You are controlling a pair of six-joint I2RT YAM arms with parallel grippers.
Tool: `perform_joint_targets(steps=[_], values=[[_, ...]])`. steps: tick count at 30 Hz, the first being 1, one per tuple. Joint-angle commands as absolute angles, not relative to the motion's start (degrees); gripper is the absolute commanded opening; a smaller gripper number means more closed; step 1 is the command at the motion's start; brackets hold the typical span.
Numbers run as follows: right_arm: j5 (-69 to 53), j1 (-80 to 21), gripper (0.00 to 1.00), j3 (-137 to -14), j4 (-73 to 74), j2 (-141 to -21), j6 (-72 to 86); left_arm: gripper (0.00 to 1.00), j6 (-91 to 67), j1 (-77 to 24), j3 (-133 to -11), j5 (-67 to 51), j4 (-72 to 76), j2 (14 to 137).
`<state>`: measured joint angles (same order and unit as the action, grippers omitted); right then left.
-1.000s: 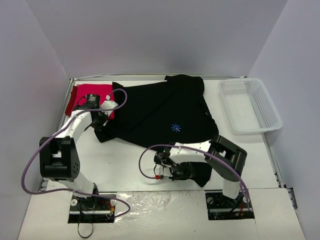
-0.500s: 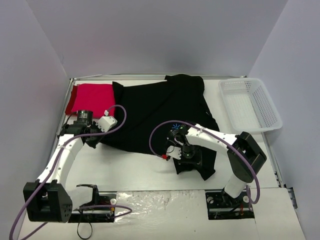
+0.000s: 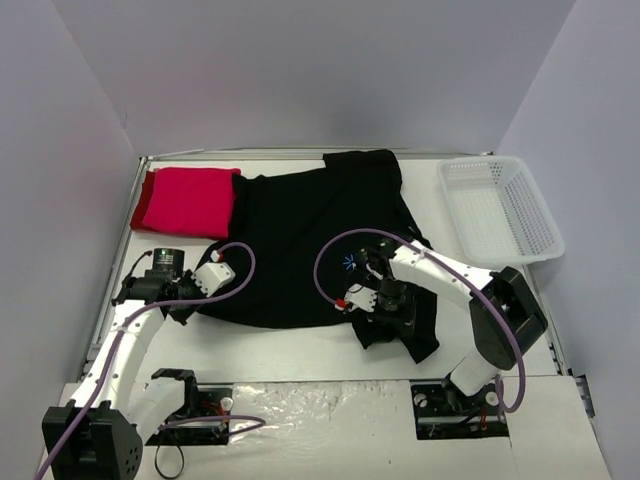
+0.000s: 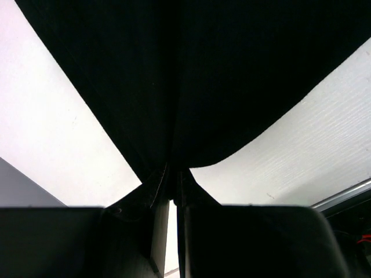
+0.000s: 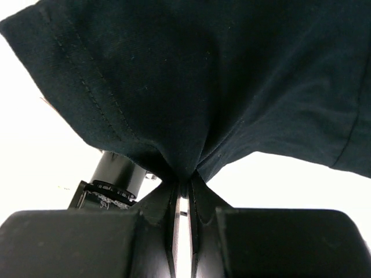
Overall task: Fold and stack the t-shirts
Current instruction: Fold the flattened tshirt in 1/3 of the way
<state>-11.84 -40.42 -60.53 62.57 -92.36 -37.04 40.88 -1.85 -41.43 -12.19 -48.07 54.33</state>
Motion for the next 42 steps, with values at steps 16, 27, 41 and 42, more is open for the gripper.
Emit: perform_joint_targets(steps=[16, 27, 41, 42], values=[[-2.7, -29.4, 0.00, -74.1, 62.8, -94.6, -40.0, 0.02, 38.7, -1.8, -46.7, -10.5, -44.4, 59.2], [-0.2, -25.3, 0.00, -89.1, 62.5, -106.7, -41.5, 0.02, 36.6, -1.6, -53.1, -9.1, -41.4, 65.3], [3.7, -24.4, 0.00, -109.2, 64.2, -121.4, -40.7, 0.02, 37.4, -1.7, -53.3, -9.1, -40.0, 71.2], [3.7, -24.4, 0.00, -110.3, 64.2, -122.6, -40.8, 0.02, 37.4, -1.7, -53.1, -9.1, -39.6, 71.4]])
